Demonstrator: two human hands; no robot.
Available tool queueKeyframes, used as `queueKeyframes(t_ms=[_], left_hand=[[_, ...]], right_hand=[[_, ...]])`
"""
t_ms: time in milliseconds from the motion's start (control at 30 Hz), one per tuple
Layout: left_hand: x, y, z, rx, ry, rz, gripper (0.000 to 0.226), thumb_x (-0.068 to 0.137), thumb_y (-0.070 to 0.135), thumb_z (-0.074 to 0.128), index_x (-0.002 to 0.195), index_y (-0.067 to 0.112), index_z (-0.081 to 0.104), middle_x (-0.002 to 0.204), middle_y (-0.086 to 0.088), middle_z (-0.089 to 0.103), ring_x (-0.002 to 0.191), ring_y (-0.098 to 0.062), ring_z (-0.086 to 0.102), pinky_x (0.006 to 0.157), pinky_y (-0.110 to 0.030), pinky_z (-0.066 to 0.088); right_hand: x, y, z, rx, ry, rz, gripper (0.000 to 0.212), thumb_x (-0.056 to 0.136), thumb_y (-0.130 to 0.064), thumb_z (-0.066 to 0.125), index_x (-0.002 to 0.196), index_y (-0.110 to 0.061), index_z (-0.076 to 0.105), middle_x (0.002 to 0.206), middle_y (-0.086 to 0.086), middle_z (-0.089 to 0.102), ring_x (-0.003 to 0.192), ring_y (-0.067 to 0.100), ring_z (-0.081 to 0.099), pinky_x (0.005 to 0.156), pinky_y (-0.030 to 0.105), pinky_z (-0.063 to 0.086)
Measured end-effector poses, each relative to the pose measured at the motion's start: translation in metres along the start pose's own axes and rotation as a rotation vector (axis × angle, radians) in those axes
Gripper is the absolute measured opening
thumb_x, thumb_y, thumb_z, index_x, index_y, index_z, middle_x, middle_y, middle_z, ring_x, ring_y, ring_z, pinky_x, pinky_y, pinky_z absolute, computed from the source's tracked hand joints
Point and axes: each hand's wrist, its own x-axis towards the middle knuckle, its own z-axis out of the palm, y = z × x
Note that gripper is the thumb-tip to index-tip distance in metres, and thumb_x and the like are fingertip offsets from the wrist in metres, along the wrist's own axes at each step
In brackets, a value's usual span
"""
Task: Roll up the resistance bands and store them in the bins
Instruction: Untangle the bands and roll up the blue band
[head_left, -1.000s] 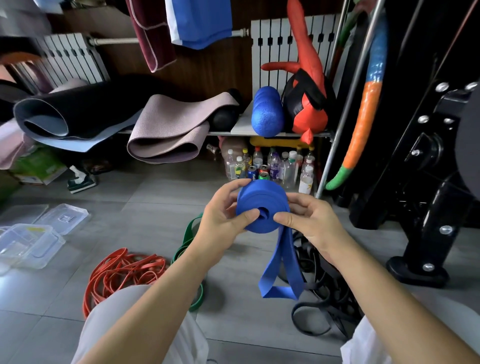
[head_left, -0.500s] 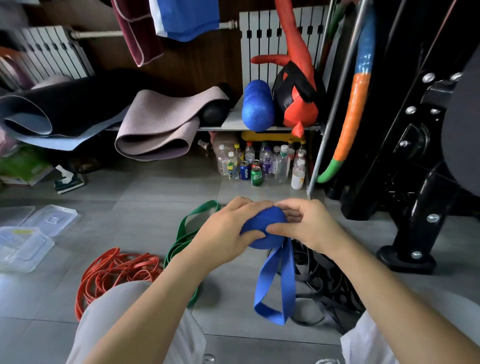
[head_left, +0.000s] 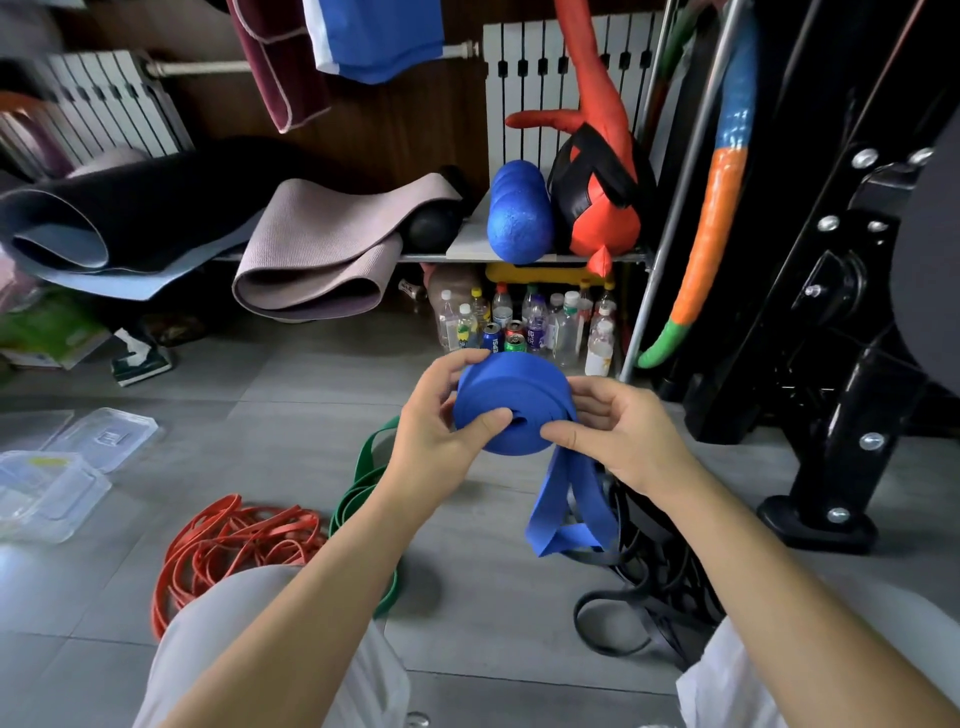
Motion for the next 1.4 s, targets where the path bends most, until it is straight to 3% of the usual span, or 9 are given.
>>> queueKeyframes(t_ms=[67, 167, 333, 500, 733, 867, 1000, 1233, 1400], left_hand=[[0.0, -0.003, -0.001, 0.055, -0.045, -0.033, 0.05, 0.073, 0.017, 0.069, 0.104, 0.052, 0.051, 0.112, 0.008, 0.06, 0.099, -0.021, 0.062, 0.078, -0.04, 0.056], [0.001, -0.006, -0.01, 0.35, -0.116, -0.018, 0.055, 0.074, 0.021, 0.074, 0.105, 0.053, 0.042, 0.11, 0.028, 0.049, 0.106, -0.009, 0.054, 0.085, -0.032, 0.051], [-0.008, -0.009, -0.022, 0.937, -0.328, 0.268, 0.07, 0.077, 0.032, 0.071, 0.136, 0.043, 0.035, 0.127, 0.019, 0.042, 0.114, -0.011, 0.047, 0.088, -0.024, 0.042], [-0.007, -0.012, -0.028, 0.836, -0.377, 0.128, 0.053, 0.082, 0.036, 0.068, 0.132, 0.033, 0.051, 0.119, 0.017, 0.056, 0.107, 0.001, 0.047, 0.083, 0.002, 0.029], [-0.004, -0.008, -0.024, 0.578, -0.305, -0.082, 0.032, 0.073, 0.022, 0.077, 0.103, 0.03, 0.067, 0.093, 0.014, 0.066, 0.088, -0.006, 0.06, 0.08, -0.025, 0.049], [-0.004, -0.01, -0.02, 0.627, -0.312, -0.062, 0.044, 0.076, 0.023, 0.075, 0.117, 0.031, 0.06, 0.103, 0.02, 0.061, 0.099, -0.005, 0.056, 0.088, -0.029, 0.048], [-0.01, -0.015, -0.018, 0.756, -0.437, 0.072, 0.064, 0.08, 0.022, 0.069, 0.136, 0.039, 0.043, 0.115, 0.018, 0.051, 0.107, -0.002, 0.046, 0.092, -0.022, 0.039], [-0.003, -0.007, -0.026, 0.559, -0.271, 0.048, 0.059, 0.081, 0.012, 0.067, 0.122, 0.051, 0.048, 0.105, 0.021, 0.052, 0.098, 0.003, 0.051, 0.09, -0.019, 0.041], [-0.003, -0.001, -0.029, 0.303, -0.185, -0.013, 0.063, 0.084, 0.002, 0.065, 0.112, 0.057, 0.05, 0.118, 0.014, 0.058, 0.106, -0.005, 0.058, 0.086, -0.022, 0.05]], right_hand=[[0.002, 0.002, 0.0, -0.016, -0.014, 0.005, 0.038, 0.068, -0.014, 0.081, 0.096, -0.034, 0.065, 0.093, -0.014, 0.073, 0.09, 0.007, 0.069, 0.076, 0.013, 0.05], [0.005, 0.005, 0.001, -0.071, -0.042, 0.026, 0.042, 0.067, -0.006, 0.081, 0.094, -0.034, 0.064, 0.088, -0.01, 0.074, 0.086, 0.009, 0.07, 0.077, 0.019, 0.053], [0.005, 0.008, 0.007, -0.216, -0.175, 0.059, 0.041, 0.066, -0.006, 0.082, 0.088, -0.036, 0.066, 0.083, -0.01, 0.074, 0.079, 0.009, 0.07, 0.077, 0.023, 0.056], [0.001, 0.004, 0.014, -0.337, -0.236, 0.045, 0.034, 0.066, -0.011, 0.083, 0.092, -0.03, 0.069, 0.088, -0.009, 0.073, 0.082, 0.006, 0.068, 0.081, 0.023, 0.054], [-0.001, -0.001, 0.014, -0.381, -0.218, 0.043, 0.041, 0.064, -0.022, 0.085, 0.088, -0.046, 0.061, 0.094, -0.016, 0.07, 0.093, 0.004, 0.064, 0.093, 0.03, 0.049], [0.001, 0.0, 0.011, -0.369, -0.175, 0.033, 0.04, 0.063, -0.023, 0.085, 0.089, -0.042, 0.062, 0.092, -0.011, 0.071, 0.088, 0.007, 0.067, 0.09, 0.036, 0.052], [0.001, 0.003, 0.013, -0.338, -0.183, 0.032, 0.037, 0.063, -0.026, 0.084, 0.089, -0.044, 0.064, 0.09, -0.012, 0.072, 0.087, 0.005, 0.067, 0.087, 0.032, 0.054], [0.004, 0.01, 0.006, -0.18, -0.157, 0.102, 0.049, 0.063, -0.02, 0.085, 0.103, -0.037, 0.063, 0.1, -0.012, 0.071, 0.095, 0.006, 0.067, 0.092, 0.03, 0.052], [0.004, 0.012, 0.005, -0.068, -0.173, 0.141, 0.052, 0.046, -0.041, 0.082, 0.095, -0.03, 0.066, 0.093, -0.007, 0.074, 0.091, 0.011, 0.069, 0.086, 0.03, 0.054]])
